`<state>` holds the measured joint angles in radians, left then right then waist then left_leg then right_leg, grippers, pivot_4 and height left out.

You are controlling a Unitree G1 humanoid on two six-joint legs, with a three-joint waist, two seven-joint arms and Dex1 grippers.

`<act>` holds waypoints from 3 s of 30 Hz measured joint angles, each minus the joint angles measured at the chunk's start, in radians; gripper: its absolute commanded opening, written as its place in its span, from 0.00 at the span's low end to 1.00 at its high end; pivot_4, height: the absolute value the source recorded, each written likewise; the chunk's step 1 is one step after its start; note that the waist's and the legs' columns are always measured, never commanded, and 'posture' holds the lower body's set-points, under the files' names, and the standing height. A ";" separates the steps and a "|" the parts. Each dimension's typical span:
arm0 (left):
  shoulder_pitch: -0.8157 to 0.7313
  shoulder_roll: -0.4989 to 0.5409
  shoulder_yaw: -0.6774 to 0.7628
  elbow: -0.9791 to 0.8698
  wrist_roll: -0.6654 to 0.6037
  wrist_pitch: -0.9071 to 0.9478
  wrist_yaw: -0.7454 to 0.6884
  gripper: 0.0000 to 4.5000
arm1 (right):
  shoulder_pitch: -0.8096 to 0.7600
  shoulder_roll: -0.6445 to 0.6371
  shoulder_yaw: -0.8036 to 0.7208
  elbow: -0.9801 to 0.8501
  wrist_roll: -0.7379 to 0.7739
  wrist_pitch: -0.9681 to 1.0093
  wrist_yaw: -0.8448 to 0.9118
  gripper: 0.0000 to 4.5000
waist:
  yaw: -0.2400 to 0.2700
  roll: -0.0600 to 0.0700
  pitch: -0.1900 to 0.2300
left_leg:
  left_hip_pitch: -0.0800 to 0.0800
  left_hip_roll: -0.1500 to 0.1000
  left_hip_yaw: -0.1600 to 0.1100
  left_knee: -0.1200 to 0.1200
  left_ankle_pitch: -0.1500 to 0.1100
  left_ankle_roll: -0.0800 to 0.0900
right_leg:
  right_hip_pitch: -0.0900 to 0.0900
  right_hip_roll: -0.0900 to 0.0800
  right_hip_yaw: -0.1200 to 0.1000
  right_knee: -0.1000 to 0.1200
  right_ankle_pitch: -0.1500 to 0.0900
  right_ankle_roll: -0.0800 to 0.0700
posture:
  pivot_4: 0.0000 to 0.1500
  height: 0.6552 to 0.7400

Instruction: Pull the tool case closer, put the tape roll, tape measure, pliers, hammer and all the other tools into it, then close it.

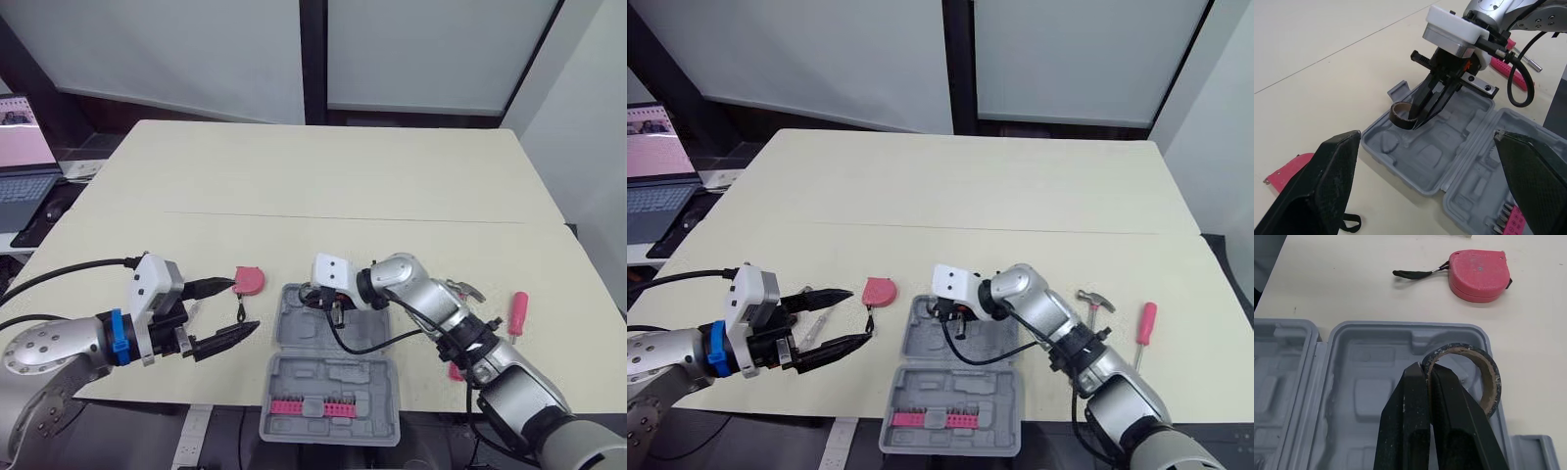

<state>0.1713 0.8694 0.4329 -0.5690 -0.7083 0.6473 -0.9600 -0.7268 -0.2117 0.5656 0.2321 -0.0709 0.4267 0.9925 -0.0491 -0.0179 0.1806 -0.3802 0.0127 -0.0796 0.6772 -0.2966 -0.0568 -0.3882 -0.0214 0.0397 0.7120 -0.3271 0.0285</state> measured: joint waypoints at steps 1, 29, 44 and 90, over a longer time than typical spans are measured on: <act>0.001 0.002 0.002 0.001 0.000 0.000 -0.004 1.00 | -0.003 0.009 0.002 0.009 -0.004 -0.004 -0.007 0.00 | -0.001 0.000 0.000 | 0.000 0.000 0.000 0.000 0.000 0.000 | 0.000 0.000 0.000 0.000 0.000 0.000 | 1.00 1.00; 0.053 0.021 0.029 0.012 0.004 0.000 -0.032 1.00 | -0.014 0.120 0.016 0.222 -0.079 -0.134 -0.078 0.06 | -0.007 0.000 0.000 | 0.000 0.000 0.000 -0.001 0.000 0.000 | 0.000 0.000 0.000 0.000 0.000 0.000 | 1.00 1.00; 0.051 0.025 0.029 0.014 0.017 -0.002 -0.033 1.00 | -0.012 0.130 0.003 0.200 -0.091 -0.159 -0.059 0.39 | -0.008 0.000 0.000 | 0.000 0.000 0.000 -0.001 0.000 0.000 | -0.001 0.000 0.000 0.000 0.000 0.000 | 1.00 1.00; 0.013 0.025 -0.003 0.025 0.050 -0.022 -0.034 1.00 | 0.038 0.149 -0.065 0.241 -0.093 -0.182 -0.170 0.39 | -0.010 0.000 0.000 | 0.001 0.001 0.001 -0.002 0.000 0.000 | 0.000 0.000 0.001 0.000 0.000 0.000 | 1.00 1.00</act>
<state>0.1838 0.8946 0.4294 -0.5437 -0.6581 0.6248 -0.9938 -0.6887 -0.0632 0.5010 0.4735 -0.1638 0.2444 0.8227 -0.0588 -0.0176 0.1808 -0.3789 0.0135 -0.0790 0.6751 -0.2968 -0.0570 -0.3884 -0.0210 0.0407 0.7117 -0.3271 0.0282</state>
